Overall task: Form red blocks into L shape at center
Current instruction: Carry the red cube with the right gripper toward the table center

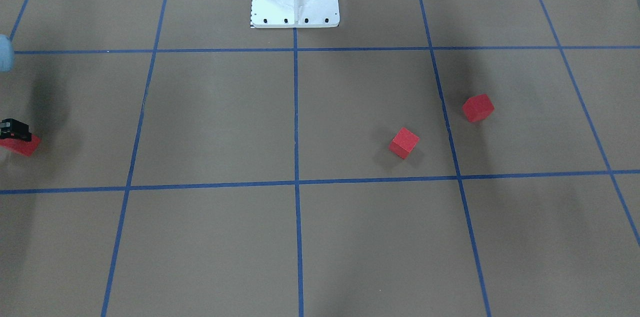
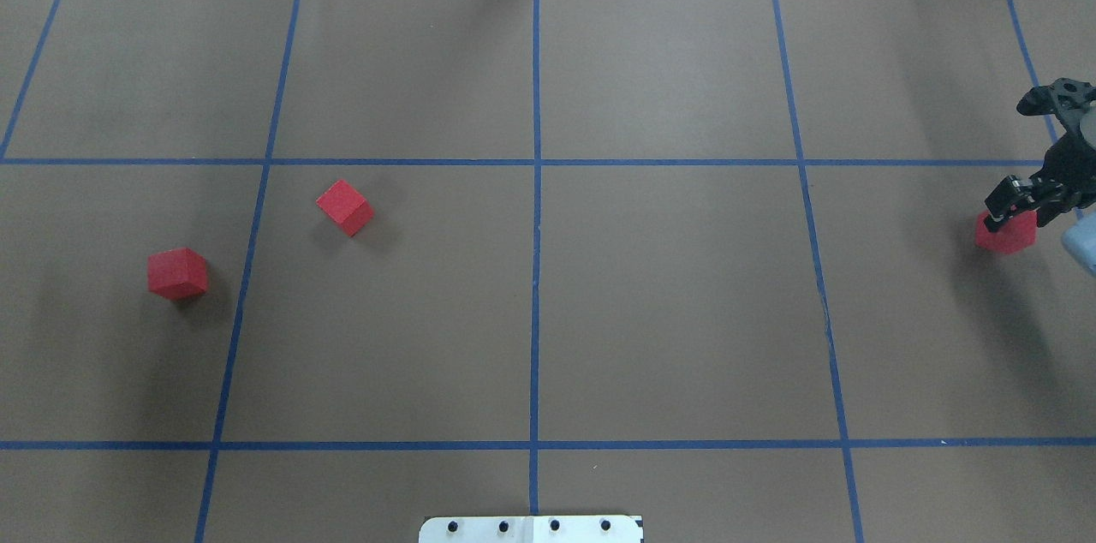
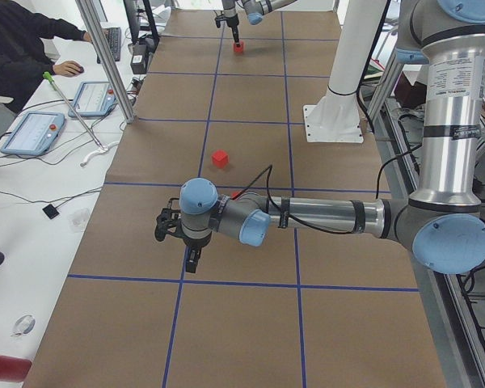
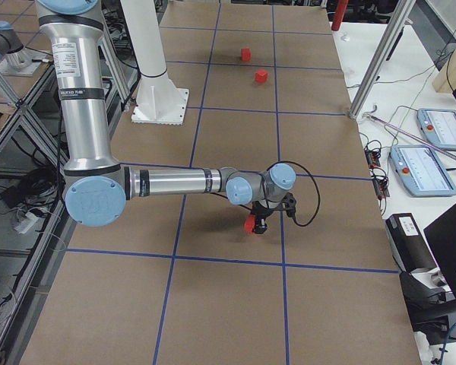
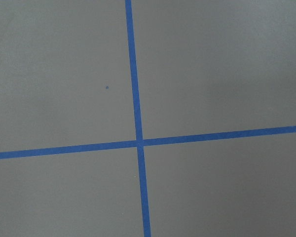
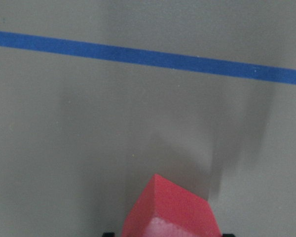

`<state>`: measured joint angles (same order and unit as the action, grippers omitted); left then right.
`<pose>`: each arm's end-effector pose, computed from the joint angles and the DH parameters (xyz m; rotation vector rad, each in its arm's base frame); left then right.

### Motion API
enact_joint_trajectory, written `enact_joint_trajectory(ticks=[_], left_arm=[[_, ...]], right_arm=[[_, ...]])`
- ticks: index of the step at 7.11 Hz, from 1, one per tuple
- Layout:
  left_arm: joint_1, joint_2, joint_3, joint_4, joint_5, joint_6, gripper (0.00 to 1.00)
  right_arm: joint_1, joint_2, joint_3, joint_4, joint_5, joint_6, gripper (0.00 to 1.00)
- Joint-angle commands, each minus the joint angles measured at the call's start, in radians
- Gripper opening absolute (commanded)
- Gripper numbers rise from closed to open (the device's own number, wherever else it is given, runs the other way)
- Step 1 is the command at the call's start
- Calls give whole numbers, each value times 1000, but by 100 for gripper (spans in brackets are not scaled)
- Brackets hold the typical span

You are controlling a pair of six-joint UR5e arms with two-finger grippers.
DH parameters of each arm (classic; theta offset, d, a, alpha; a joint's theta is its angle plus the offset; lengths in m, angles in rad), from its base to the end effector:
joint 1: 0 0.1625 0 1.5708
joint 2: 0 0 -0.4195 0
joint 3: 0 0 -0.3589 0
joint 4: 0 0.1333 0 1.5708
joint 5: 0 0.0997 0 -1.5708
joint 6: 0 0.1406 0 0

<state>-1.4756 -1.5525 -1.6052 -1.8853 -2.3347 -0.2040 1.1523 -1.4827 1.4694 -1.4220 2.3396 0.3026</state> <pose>0.0096 -0.4797 0.6398 0.1979 0.7946 0.0236 -0.1741 -0.4788 0.6718 -0.1505 -0.7645 -0.1621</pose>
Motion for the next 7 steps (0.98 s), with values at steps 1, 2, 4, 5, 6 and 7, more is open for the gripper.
enact_joint_trajectory(ticks=[1,2,4,5,6,7], left_arm=[[-2,0,-1,0,-2,0,100],[-2,0,-2,0,-2,0,100],[-2,0,-24,3,-2,0,100],[-3,2,-25,3,-3,0,100],[-5,3,-30,2,-3,0,100],[-5,3,-25,9,-3,-12,100]], right_arm=[[4,-8,0,0,3,15,10],[10,1,2,0,3,16,0],[35,40,12,-2,13,20,0],[55,68,20,-5,53,20,0],[56,91,52,0,58,95,0],[53,111,119,3,55,248,0]])
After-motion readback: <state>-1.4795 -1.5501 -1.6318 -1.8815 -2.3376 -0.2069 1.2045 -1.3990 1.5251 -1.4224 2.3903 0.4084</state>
